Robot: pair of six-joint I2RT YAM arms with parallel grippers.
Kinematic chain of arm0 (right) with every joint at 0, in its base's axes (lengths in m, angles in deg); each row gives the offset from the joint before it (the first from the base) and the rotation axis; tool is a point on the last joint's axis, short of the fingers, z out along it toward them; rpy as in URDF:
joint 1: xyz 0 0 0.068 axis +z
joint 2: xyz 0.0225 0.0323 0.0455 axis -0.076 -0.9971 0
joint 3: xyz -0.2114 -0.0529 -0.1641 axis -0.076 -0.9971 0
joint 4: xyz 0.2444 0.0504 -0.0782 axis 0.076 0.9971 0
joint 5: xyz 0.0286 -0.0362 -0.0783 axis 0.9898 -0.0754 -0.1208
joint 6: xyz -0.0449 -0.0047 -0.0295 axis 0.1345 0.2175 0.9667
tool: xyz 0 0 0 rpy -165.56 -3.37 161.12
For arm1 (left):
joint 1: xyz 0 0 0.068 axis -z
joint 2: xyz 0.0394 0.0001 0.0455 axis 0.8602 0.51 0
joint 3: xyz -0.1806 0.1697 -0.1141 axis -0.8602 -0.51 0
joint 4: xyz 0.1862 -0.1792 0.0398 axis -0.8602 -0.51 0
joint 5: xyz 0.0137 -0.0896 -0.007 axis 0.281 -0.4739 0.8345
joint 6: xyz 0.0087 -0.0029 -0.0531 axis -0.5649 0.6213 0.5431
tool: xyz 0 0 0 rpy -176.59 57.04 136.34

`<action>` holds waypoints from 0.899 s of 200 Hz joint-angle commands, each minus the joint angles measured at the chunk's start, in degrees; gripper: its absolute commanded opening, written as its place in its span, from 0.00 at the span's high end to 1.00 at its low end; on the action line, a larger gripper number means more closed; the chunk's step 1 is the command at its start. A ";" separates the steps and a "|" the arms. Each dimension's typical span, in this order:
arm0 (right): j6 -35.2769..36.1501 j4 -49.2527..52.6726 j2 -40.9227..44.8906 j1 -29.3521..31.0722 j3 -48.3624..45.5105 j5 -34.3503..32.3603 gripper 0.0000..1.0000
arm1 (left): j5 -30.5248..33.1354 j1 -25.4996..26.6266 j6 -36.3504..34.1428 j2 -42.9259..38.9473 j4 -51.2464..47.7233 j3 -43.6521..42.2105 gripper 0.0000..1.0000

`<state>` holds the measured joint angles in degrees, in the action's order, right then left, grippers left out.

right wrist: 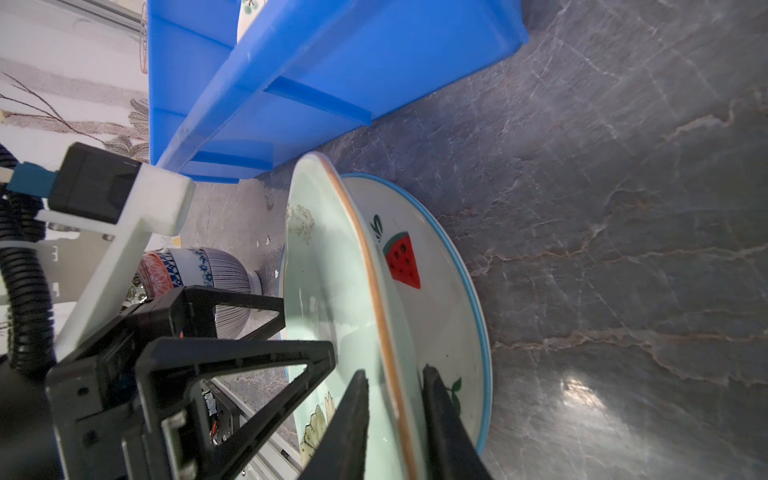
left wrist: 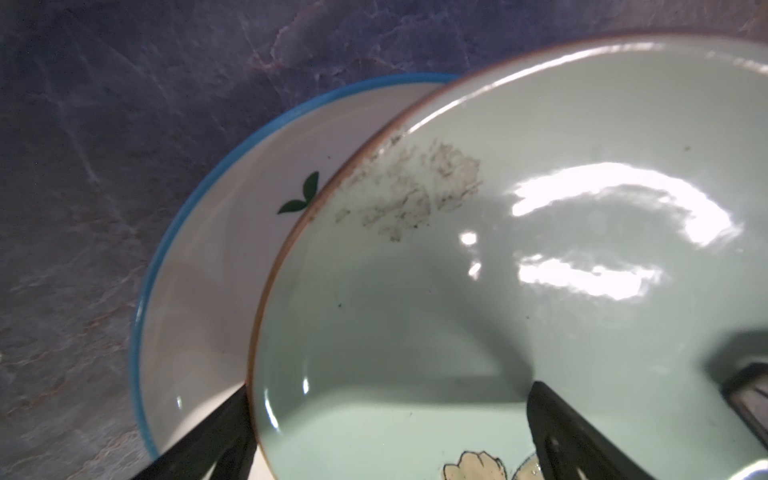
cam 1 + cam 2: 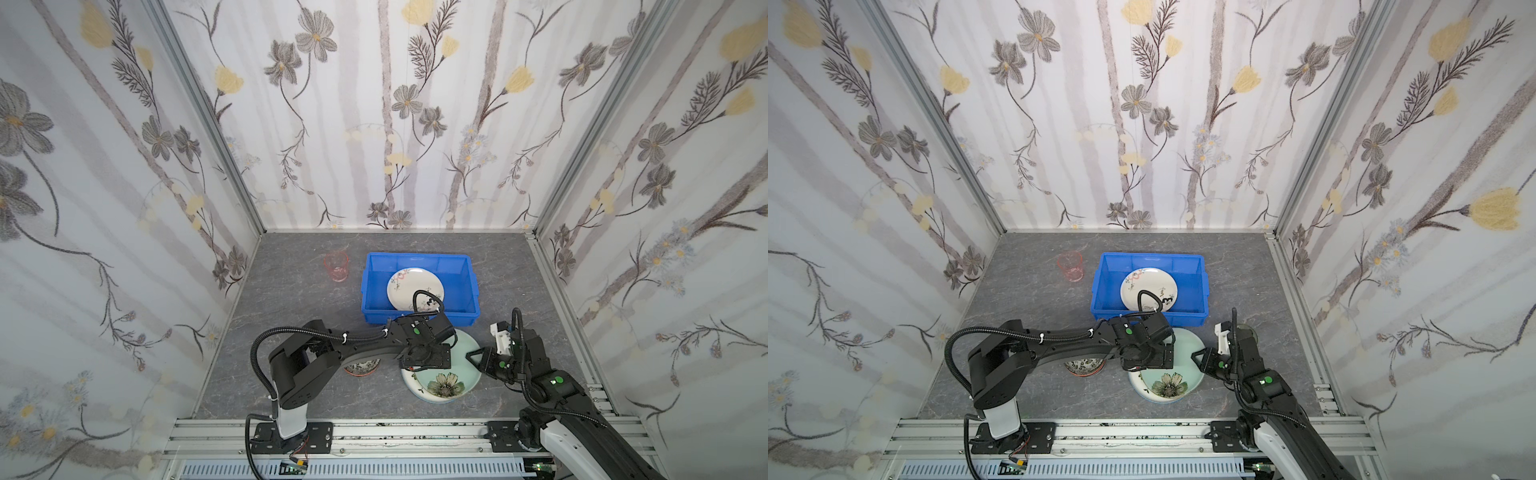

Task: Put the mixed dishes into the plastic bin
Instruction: 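Pinch the pale green plate rim with the right gripper and tilt it up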

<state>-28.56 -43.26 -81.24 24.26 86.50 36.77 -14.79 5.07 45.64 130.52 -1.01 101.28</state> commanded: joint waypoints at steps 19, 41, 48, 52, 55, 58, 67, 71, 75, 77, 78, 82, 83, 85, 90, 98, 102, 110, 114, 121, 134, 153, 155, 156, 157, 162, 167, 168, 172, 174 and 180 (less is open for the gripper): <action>0.01 -2.40 1.49 -0.21 1.00 2.75 0.80 | -1.49 0.20 0.09 -1.19 6.73 -0.40 0.00; 0.04 -2.05 1.76 -0.39 1.09 2.72 0.83 | -1.36 0.15 0.10 -1.50 6.73 -0.51 0.00; 0.02 -2.01 1.83 -0.39 1.06 2.71 0.84 | -1.27 0.18 0.18 -1.59 6.71 -0.67 0.00; 0.04 -2.00 1.84 -0.48 1.18 2.73 0.84 | -1.19 0.19 0.19 -1.67 6.73 -0.75 0.00; 0.12 -1.94 1.89 -0.48 1.20 2.73 0.85 | -1.17 0.24 0.19 -1.83 6.73 -0.76 0.00; 0.07 -1.90 1.93 -0.49 1.16 2.73 0.86 | -1.12 0.20 0.25 -1.86 6.73 -0.83 0.00; 0.13 -1.72 1.94 -0.56 1.32 2.77 0.88 | -1.00 0.15 0.24 -2.08 6.73 -0.84 0.00; 0.06 -1.67 1.96 -0.61 1.33 2.67 0.89 | -0.93 0.12 0.33 -2.22 6.70 -1.00 0.00; 0.12 -1.68 2.02 -0.63 1.38 2.69 0.89 | -0.91 0.19 0.36 -2.29 6.70 -1.10 0.00; 0.15 -1.64 2.02 -0.65 1.41 2.65 0.90 | -0.89 0.20 0.41 -2.37 6.75 -1.17 0.00; 0.10 -1.60 2.03 -0.69 1.41 2.65 0.90 | -0.86 0.20 0.43 -2.39 6.74 -1.18 0.00; 0.09 -1.59 1.98 -0.70 1.45 2.62 0.91 | -0.75 0.18 0.45 -2.54 6.79 -1.29 0.00; 0.07 -1.58 2.00 -0.72 1.43 2.67 0.91 | -0.70 0.19 0.45 -2.61 6.76 -1.33 0.00; 0.12 -1.57 2.02 -0.74 1.57 2.72 0.92 | -0.67 0.17 0.50 -2.71 6.78 -1.36 0.00; 0.21 -1.48 1.96 -0.78 1.58 2.73 0.93 | -0.61 0.19 0.63 -2.82 6.82 -1.53 0.00; 0.31 -1.38 1.88 -0.91 1.70 2.86 0.94 | -0.57 0.15 0.80 -3.20 6.82 -1.79 0.00; 0.37 -1.34 1.85 -1.00 1.78 2.97 0.95 | -0.52 0.20 0.85 -3.36 6.82 -1.94 0.00; 0.55 -1.24 1.74 -1.09 1.95 3.15 0.96 | -0.31 0.20 0.91 -3.91 6.91 -2.22 0.00; 0.65 -1.15 1.64 -1.17 2.02 3.23 0.96 | -0.20 0.20 1.01 -4.20 6.91 -2.33 0.00; 0.82 -0.97 1.46 -1.33 2.32 3.34 0.97 | -0.03 0.20 1.08 -4.76 6.91 -2.55 0.00; 1.36 -0.56 1.09 -1.65 2.94 3.60 1.00 | 0.31 0.27 1.11 -5.99 6.99 -2.86 0.00; 2.12 0.07 0.55 -2.10 3.95 4.20 1.00 | 0.75 0.11 1.15 -7.61 7.02 -3.30 0.00; 2.21 0.16 0.47 -2.13 4.11 4.22 1.00 | 0.82 0.11 1.13 -7.68 7.04 -3.44 0.00; 2.23 0.27 0.46 -2.18 4.17 4.26 1.00 | 0.83 0.07 1.14 -7.82 7.06 -3.50 0.00; 2.28 0.32 0.41 -2.21 4.20 4.24 1.00 | 0.84 0.09 1.11 -7.89 7.03 -3.54 0.00; 2.55 0.57 0.27 -2.31 4.60 4.39 1.00 | 0.96 0.11 1.08 -8.34 7.04 -3.77 0.00; 2.83 0.91 0.14 -2.40 4.99 4.44 1.00 | 1.08 -0.04 1.04 -8.67 7.08 -4.06 0.00; 2.84 0.99 0.12 -2.45 5.09 4.42 1.00 | 1.09 -0.01 1.05 -8.76 7.08 -4.08 0.00; 3.03 1.19 0.03 -2.50 5.40 4.49 1.00 | 1.33 -0.05 1.07 -9.06 7.08 -4.33 0.00; 3.14 1.28 0.01 -2.54 5.55 4.51 1.00 | 1.29 -0.04 1.07 -9.20 7.08 -4.46 0.00; 3.26 1.67 0.00 -2.65 5.93 4.72 1.00 | 1.53 -0.14 1.06 -9.44 7.07 -4.75 0.00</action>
<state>-26.79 -41.44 -80.87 21.85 90.65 38.03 -13.98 5.04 46.71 122.67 1.06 97.22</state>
